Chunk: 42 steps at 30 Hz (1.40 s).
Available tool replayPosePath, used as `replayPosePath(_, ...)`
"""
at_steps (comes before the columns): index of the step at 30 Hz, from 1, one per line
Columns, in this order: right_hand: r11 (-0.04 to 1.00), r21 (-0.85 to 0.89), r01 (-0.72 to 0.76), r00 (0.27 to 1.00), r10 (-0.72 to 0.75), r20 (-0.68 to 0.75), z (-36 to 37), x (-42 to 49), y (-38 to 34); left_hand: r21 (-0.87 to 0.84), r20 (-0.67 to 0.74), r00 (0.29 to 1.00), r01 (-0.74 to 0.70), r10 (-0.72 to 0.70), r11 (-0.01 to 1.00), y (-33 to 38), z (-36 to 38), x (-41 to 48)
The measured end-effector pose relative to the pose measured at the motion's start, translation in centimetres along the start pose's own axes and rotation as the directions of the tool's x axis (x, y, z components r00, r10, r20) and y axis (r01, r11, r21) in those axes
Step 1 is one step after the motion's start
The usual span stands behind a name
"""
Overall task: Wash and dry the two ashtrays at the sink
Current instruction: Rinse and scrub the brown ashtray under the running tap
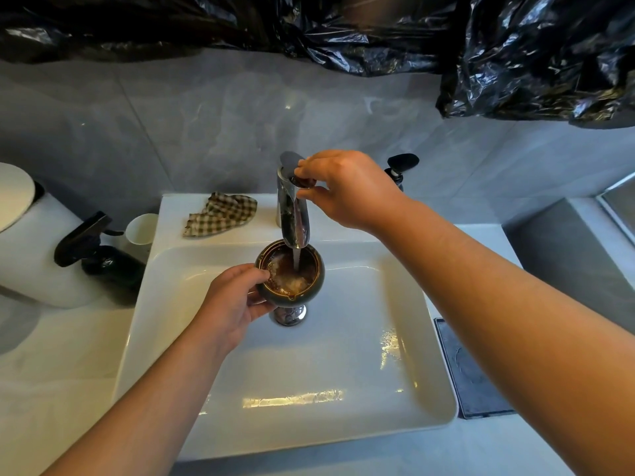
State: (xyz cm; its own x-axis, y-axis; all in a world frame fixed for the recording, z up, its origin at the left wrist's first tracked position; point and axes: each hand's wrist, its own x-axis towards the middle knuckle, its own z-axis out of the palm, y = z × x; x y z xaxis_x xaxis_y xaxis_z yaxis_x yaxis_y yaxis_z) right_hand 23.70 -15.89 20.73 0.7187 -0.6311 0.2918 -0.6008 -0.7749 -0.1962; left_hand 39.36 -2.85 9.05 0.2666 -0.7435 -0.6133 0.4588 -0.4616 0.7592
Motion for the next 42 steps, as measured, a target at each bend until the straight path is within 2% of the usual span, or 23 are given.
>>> replayPosePath(7,0.998,0.052,-0.047,0.999,0.046,0.007,-0.6,0.4,-0.2,0.014,-0.001,1.000,0.004,-0.004,1.000,-0.1,0.0,0.1)
replayPosePath(11,0.965,0.138,-0.225,0.974,0.222,0.032,-0.1,-1.3,-0.7,0.022,0.007,1.000,0.003,-0.003,1.000,-0.1,-0.2,0.0)
replayPosePath(13,0.867,0.329,-0.375,0.912,0.409,-0.039,1.1,-3.4,-1.3,0.020,0.014,1.000,0.006,-0.007,1.000,-0.1,-0.4,0.1)
replayPosePath(14,0.781,0.416,-0.465,0.851,0.523,-0.032,2.1,-4.6,-1.6,0.015,0.020,1.000,0.008,-0.008,1.000,-0.2,-0.5,0.1)
replayPosePath(16,0.621,0.480,-0.620,0.740,0.666,0.093,4.3,-6.9,-2.2,0.007,0.032,0.999,0.010,-0.010,1.000,-0.3,-0.5,0.1)
replayPosePath(18,0.535,0.481,-0.695,0.697,0.665,0.268,6.3,-9.0,-2.7,0.003,0.037,0.999,0.014,-0.014,1.000,-0.4,-0.5,0.1)
replayPosePath(20,0.470,0.516,-0.716,0.684,0.621,0.384,7.5,-10.2,-3.3,0.001,0.038,0.999,0.016,-0.016,1.000,-0.5,-0.4,0.0)
replayPosePath(23,0.344,0.585,-0.735,0.646,0.620,0.446,8.1,-10.7,-3.7,0.011,0.030,1.000,-0.003,0.003,1.000,-0.7,-0.3,-0.2)
replayPosePath(30,0.138,0.640,-0.756,0.577,0.604,0.551,9.3,-10.4,-3.7,0.130,-0.031,0.990,-0.130,0.135,0.983,-0.2,-0.3,-1.0)
replayPosePath(37,0.019,0.670,-0.742,0.555,0.577,0.598,10.2,-9.4,-4.4,0.207,-0.027,0.978,-0.197,0.207,0.958,0.7,-0.3,-1.7)
replayPosePath(42,0.066,0.640,-0.766,0.550,0.584,0.597,9.8,-9.3,-4.6,0.152,-0.018,0.990,-0.135,0.139,0.979,0.7,-0.8,-1.2)
